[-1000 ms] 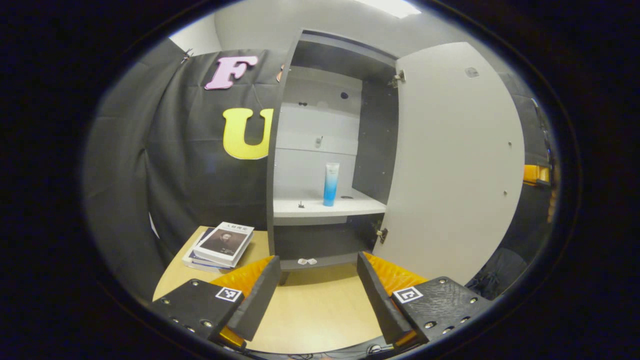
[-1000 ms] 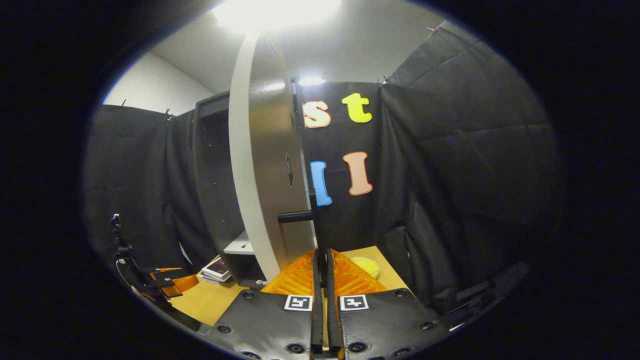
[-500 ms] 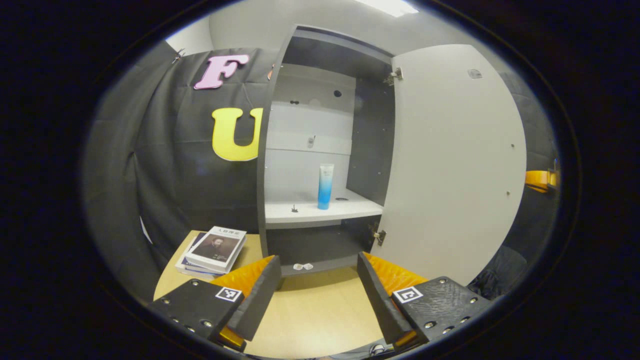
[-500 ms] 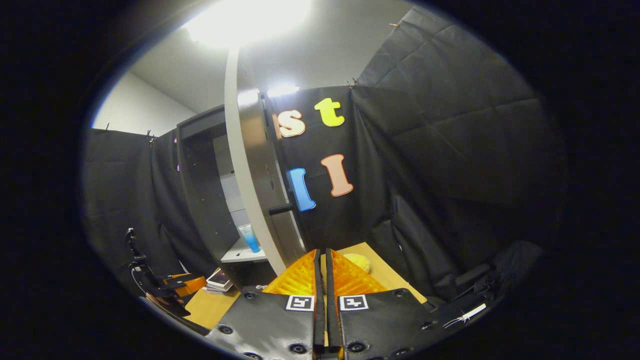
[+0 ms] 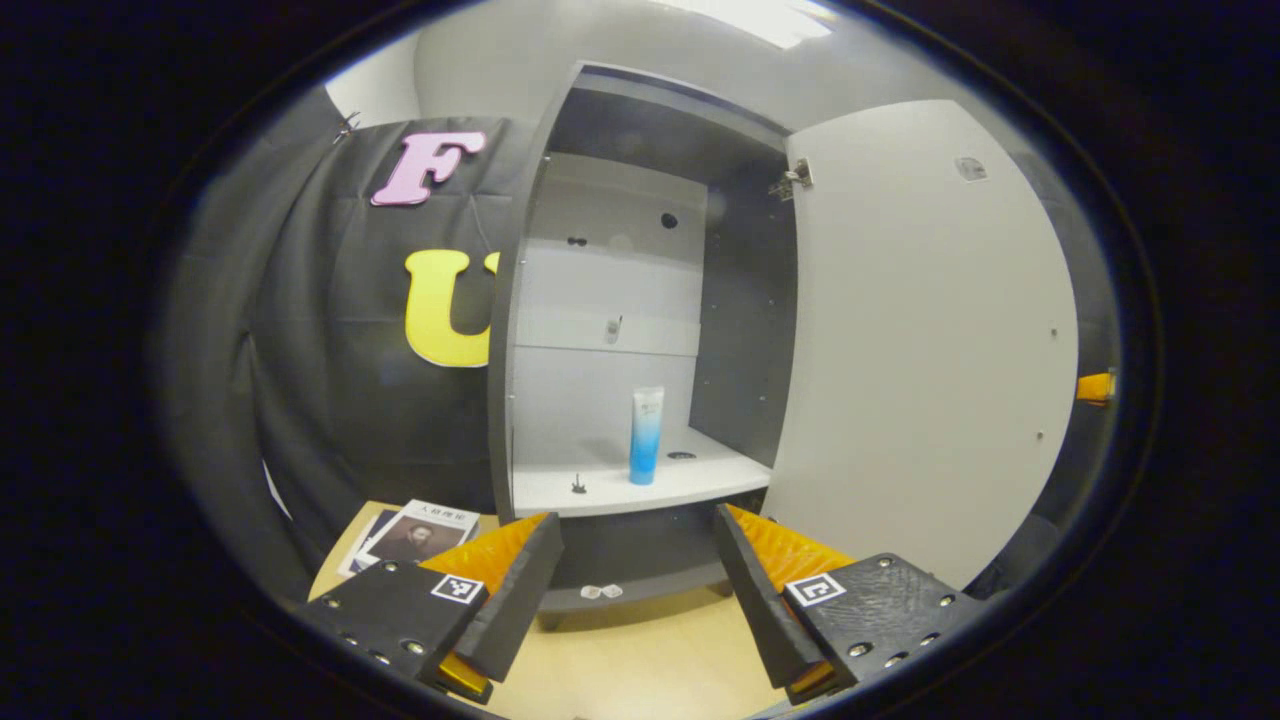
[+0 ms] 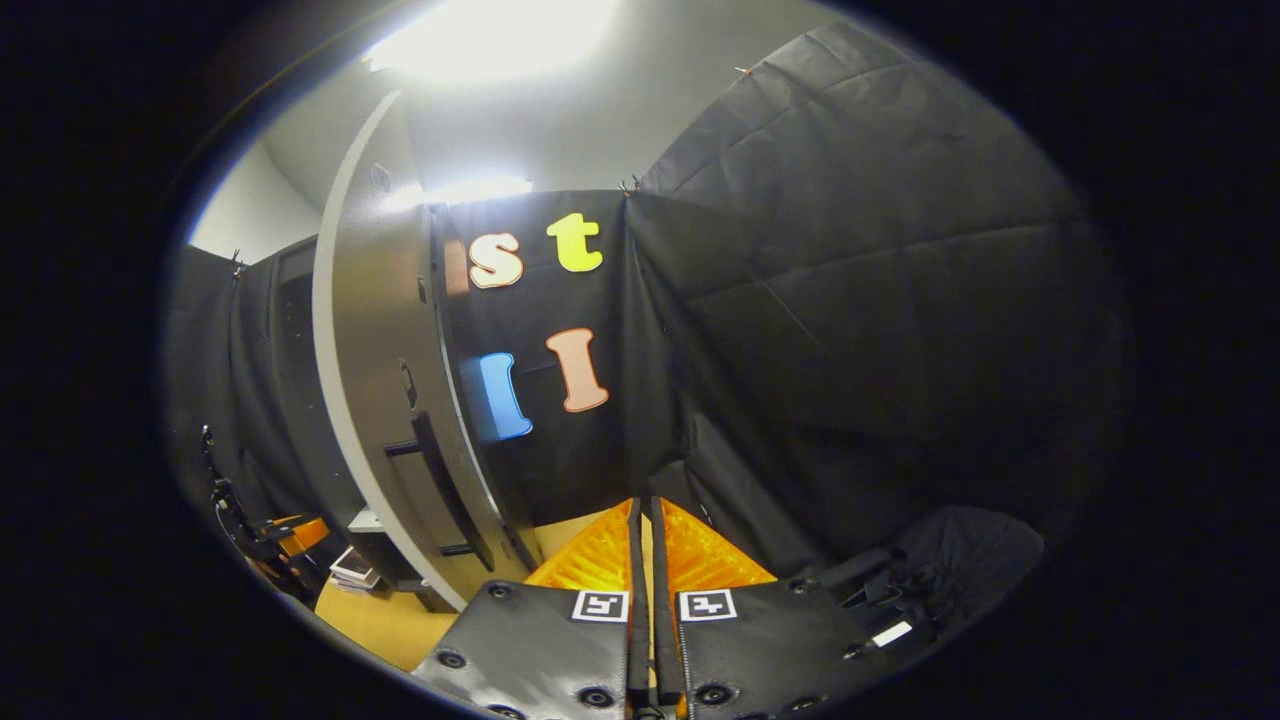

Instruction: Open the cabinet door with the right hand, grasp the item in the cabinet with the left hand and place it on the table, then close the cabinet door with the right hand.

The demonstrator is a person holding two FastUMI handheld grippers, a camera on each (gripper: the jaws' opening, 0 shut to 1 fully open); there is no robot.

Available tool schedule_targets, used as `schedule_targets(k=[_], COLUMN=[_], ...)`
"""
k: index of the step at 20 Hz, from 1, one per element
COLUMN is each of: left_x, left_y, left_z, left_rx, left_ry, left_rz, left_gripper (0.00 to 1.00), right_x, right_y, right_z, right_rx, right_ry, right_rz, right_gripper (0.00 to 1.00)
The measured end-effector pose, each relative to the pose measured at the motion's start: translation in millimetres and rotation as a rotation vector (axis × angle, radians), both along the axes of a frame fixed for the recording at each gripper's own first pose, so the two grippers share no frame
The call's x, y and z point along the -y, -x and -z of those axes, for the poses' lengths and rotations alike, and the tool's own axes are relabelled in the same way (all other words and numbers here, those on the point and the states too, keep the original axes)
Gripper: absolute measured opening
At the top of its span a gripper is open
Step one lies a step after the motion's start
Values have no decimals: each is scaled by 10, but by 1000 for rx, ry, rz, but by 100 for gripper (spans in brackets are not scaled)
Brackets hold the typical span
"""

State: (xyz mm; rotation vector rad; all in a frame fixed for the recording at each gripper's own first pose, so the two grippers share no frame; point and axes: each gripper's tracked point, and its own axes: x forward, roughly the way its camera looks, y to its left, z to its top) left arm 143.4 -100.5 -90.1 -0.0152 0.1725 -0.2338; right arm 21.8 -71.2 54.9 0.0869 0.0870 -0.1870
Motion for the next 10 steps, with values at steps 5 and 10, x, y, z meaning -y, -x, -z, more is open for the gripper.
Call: schedule_targets(k=[5, 10], left_x=[273, 369], left_y=[-459, -1036], left_z=[-101, -123], left_rx=[12, 9], left_ry=[23, 14], left_rz=[15, 0], left_gripper=[94, 94], right_x=[228, 233], right_y=[-569, -1132], right_z=[-50, -57], right_rx=[27, 32], right_ry=[19, 74], right_rz=[30, -12], right_gripper=[4, 2])
